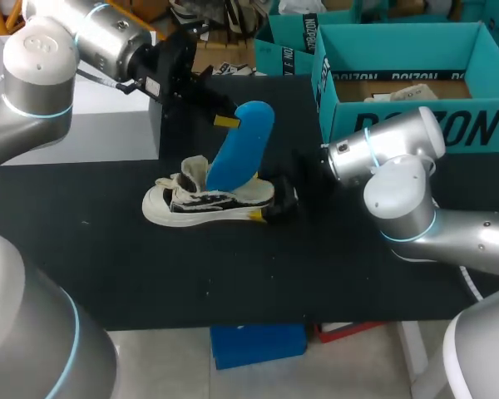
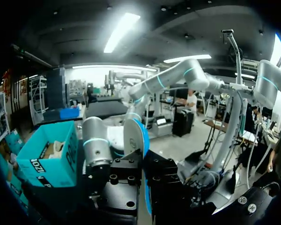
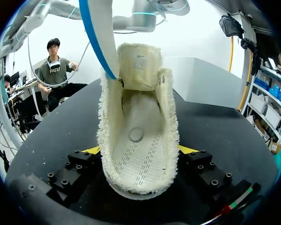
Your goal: Take the shoe out of the shoebox, open the shoe tongue, remove and reinsert the insole, then place the shoe into the shoebox
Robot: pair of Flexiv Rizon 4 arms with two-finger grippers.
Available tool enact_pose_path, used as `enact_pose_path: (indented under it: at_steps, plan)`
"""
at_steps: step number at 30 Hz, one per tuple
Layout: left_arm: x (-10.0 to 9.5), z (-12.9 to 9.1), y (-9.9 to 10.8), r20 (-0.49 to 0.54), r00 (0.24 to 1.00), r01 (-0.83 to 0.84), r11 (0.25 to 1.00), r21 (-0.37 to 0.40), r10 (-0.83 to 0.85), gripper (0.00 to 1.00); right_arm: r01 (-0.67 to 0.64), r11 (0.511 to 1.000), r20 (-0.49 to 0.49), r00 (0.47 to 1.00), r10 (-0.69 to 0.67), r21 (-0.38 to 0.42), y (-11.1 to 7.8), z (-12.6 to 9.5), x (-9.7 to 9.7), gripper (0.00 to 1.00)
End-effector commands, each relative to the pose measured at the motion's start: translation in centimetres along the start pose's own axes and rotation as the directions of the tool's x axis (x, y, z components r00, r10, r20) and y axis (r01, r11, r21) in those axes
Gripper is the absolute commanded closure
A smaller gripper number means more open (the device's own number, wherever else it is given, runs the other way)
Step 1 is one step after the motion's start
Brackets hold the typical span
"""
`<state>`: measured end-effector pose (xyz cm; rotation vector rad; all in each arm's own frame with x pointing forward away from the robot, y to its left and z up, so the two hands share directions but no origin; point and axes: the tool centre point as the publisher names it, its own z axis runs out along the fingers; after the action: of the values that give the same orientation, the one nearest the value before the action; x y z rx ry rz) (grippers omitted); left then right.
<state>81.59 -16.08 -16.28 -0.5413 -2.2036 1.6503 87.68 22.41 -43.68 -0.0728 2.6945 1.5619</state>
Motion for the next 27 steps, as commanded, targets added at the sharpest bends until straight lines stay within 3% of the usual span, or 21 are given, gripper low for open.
enact_pose_path:
  at_steps: [1, 6, 13, 21, 27]
  plan:
    - [0.0, 0.0, 0.0, 0.0, 1.0, -0.002, 1.0, -0.003, 0.002, 1.0, -0.001, 1.0, 0.0, 1.0, 0.001, 0.002, -0.1, 0.1, 0.0, 1.0]
    - [0.0, 0.0, 0.0, 0.0, 1.0, -0.002, 1.0, -0.003, 0.002, 1.0, -0.001, 1.0, 0.0, 1.0, 0.001, 0.002, -0.1, 0.1, 0.0, 1.0]
    - [0.7, -1.1, -1.9, 0.079, 0.992, 0.08, 0.982, 0.172, -0.095, 1.0, -0.001, 1.0, 0.0, 1.0, 0.001, 0.002, -0.1, 0.1, 0.0, 1.0]
    - [1.3, -2.7, -5.9, 0.125, 0.979, 0.113, 0.937, 0.33, -0.162, 1.0, -0.001, 1.0, 0.0, 1.0, 0.001, 0.002, -0.1, 0.1, 0.0, 1.0]
    - [2.0, -2.8, -7.7, 0.075, 0.972, 0.17, 0.883, 0.438, -0.224, 1.0, -0.001, 1.0, 0.0, 1.0, 0.001, 0.002, -0.1, 0.1, 0.0, 1.0]
